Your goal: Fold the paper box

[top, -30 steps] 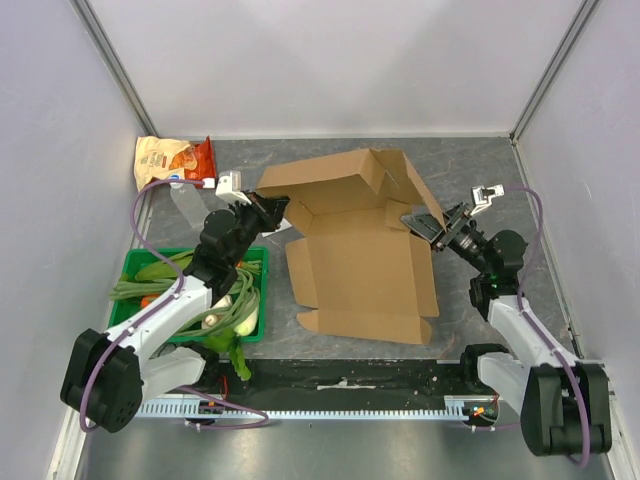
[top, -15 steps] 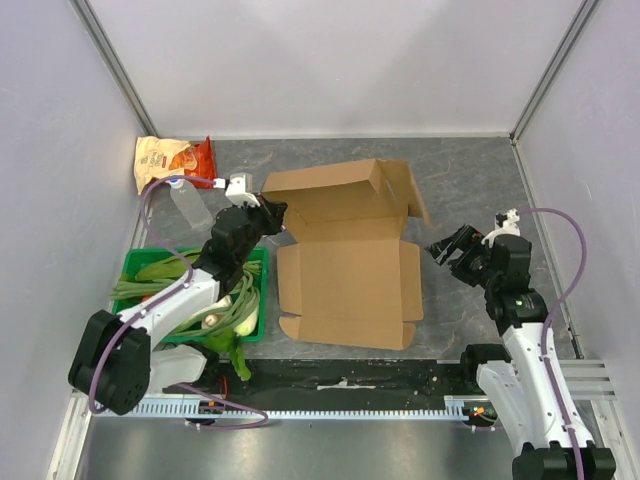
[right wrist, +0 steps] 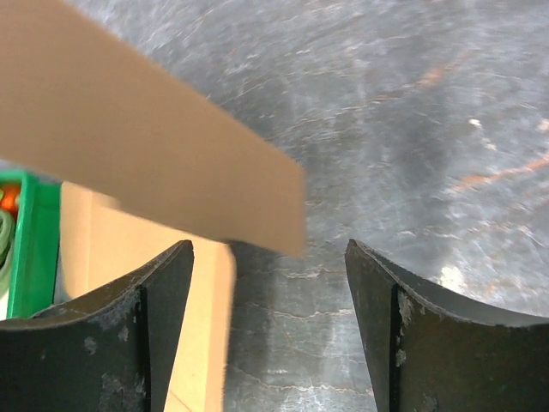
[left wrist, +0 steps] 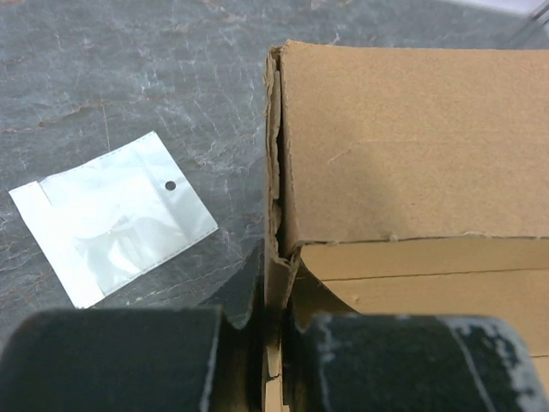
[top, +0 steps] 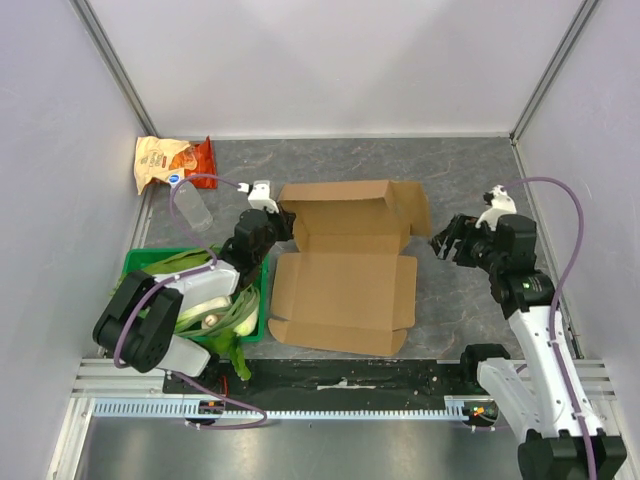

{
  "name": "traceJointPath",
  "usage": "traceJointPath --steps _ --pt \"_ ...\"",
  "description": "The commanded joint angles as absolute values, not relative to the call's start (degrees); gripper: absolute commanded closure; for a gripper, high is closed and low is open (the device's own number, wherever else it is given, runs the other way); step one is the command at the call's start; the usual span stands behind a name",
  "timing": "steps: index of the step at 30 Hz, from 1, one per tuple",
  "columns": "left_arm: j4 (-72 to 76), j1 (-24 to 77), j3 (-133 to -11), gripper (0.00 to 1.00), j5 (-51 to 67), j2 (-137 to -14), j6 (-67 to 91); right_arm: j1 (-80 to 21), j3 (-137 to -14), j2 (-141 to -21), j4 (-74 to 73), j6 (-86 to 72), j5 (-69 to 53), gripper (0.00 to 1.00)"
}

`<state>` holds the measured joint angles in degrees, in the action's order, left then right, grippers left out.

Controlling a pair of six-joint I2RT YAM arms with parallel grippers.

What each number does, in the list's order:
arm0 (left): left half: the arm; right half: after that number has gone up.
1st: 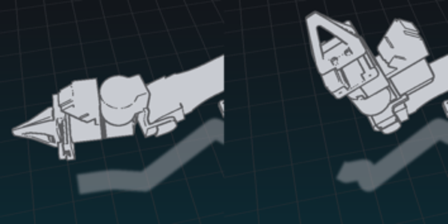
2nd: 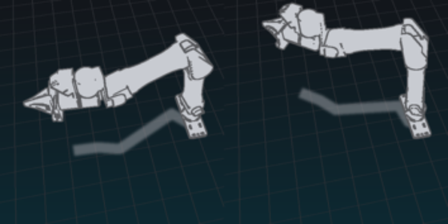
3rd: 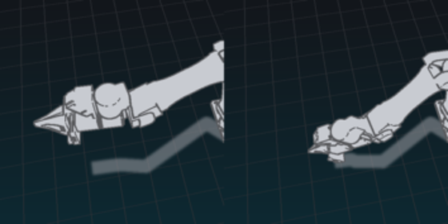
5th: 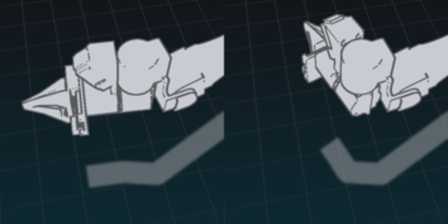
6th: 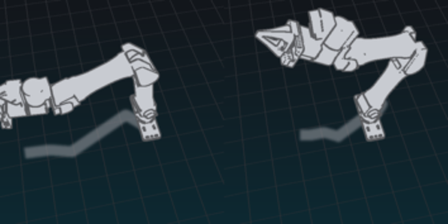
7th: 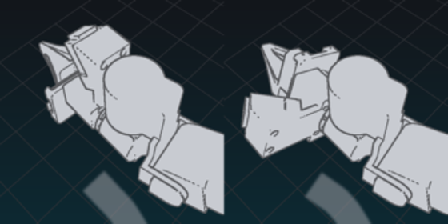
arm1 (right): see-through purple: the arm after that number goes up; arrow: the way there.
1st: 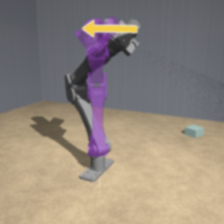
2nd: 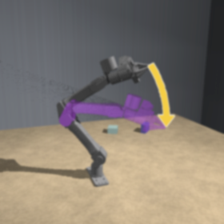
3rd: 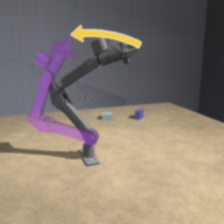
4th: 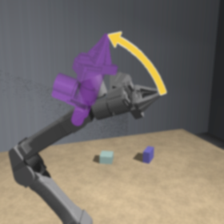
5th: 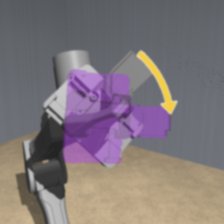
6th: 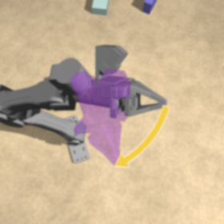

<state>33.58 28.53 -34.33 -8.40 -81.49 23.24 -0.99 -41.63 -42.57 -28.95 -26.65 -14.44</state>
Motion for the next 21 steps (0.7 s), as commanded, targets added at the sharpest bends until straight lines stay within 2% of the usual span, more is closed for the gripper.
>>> traceJointPath --steps 1,10,13,14,16,17,19,20,21 --pt "40.0 30.7 -35.4 0.98 -13.2 -83.5 18.0 -6.1 -45.5 -46.6 -24.0 -21.4 -18.1 0.21" --pt "41.8 32.8 -35.7 0.98 -15.3 -85.2 16.9 -14.3 -44.9 -52.0 -19.4 -17.8 3.6 0.21" --pt "42.5 33.6 -36.4 0.98 -16.9 -85.9 15.3 -16.9 -46.0 -54.4 -18.5 -17.1 8.7 0.32" --pt "42.5 33.8 -36.6 0.98 -17.4 -86.0 15.1 -17.2 -47.5 -56.2 -18.8 -17.4 9.2 0.44" --pt "42.3 34.1 -37.4 0.98 -18.6 -86.0 15.1 -18.7 -49.6 -58.3 -20.9 -18.3 10.2 0.60" --pt "42.1 34.6 -37.8 0.98 -19.2 -86.1 15.0 -19.4 -51.6 -60.3 -21.6 -19.4 10.5 0.72" --pt "41.6 35.6 -39.0 0.98 -21.6 -86.5 14.5 -22.0 -53.6 -62.0 -24.6 -20.8 12.4 0.78" --pt "41.5 37.0 -39.5 0.98 -22.9 -87.0 13.9 -22.8 -56.4 -63.9 -26.1 -22.1 14.4 0.85" --pt "41.4 37.6 -39.8 0.98 -24.9 -87.3 13.6 -24.4 -57.8 -64.9 -27.4 -23.0 15.6 0.87"
